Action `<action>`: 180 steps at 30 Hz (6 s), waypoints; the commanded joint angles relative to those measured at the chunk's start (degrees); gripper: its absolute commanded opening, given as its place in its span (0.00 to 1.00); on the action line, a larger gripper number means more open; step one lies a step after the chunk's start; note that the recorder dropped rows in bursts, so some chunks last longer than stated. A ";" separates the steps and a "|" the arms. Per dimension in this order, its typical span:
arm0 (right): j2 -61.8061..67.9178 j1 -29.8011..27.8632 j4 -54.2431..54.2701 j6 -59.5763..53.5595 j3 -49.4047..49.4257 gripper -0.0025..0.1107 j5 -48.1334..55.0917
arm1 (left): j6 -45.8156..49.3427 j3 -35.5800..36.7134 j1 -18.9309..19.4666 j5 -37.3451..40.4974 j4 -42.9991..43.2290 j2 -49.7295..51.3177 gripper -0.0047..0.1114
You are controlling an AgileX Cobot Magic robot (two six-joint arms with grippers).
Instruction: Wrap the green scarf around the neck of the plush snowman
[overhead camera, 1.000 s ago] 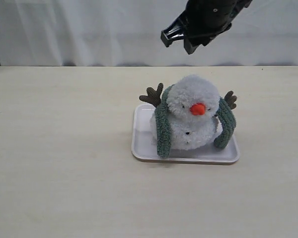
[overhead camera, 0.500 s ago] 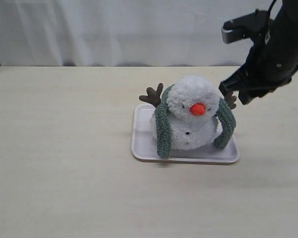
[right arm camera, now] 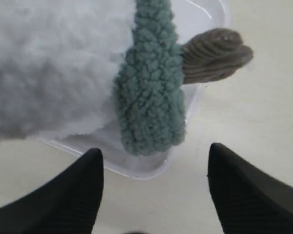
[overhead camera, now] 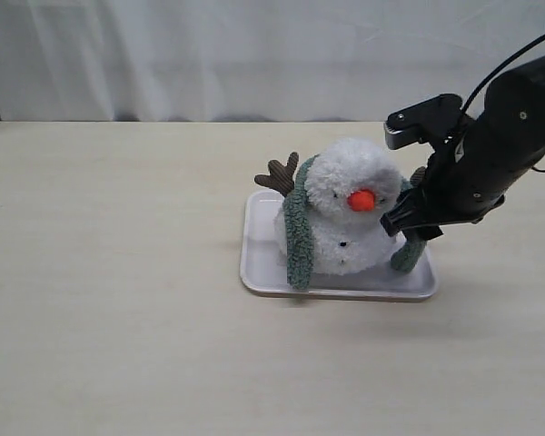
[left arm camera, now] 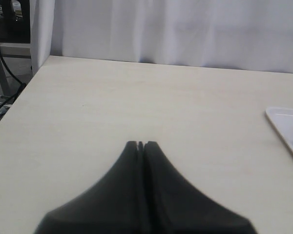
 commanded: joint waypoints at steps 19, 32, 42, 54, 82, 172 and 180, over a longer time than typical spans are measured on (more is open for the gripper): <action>2.92 0.03 9.84 -9.75 0.41 0.06 -4.26 | 0.00 0.19 -0.08 -0.71 0.04 -0.10 0.04; -1.94 0.03 22.40 -16.95 0.41 0.06 6.52 | 0.00 0.19 -0.08 -0.71 0.04 -0.10 0.04; 2.41 0.03 32.22 -25.58 0.52 0.06 6.71 | 0.00 0.19 -0.08 -0.71 0.04 -0.10 0.04; 9.21 0.03 32.37 -25.99 0.39 0.06 4.24 | 0.00 0.19 -0.08 -0.71 0.04 -0.10 0.04; -4.70 0.03 28.66 -21.27 -2.45 0.33 17.57 | 0.00 0.19 -0.08 -0.71 0.04 -0.10 0.04; -9.17 0.03 12.14 -5.99 2.02 0.33 -11.75 | 0.00 0.19 -0.08 -0.71 0.04 -0.10 0.04; -13.91 7.71 26.14 -11.75 4.65 0.51 -1.66 | 0.00 0.19 -0.08 -0.71 0.04 -0.10 0.04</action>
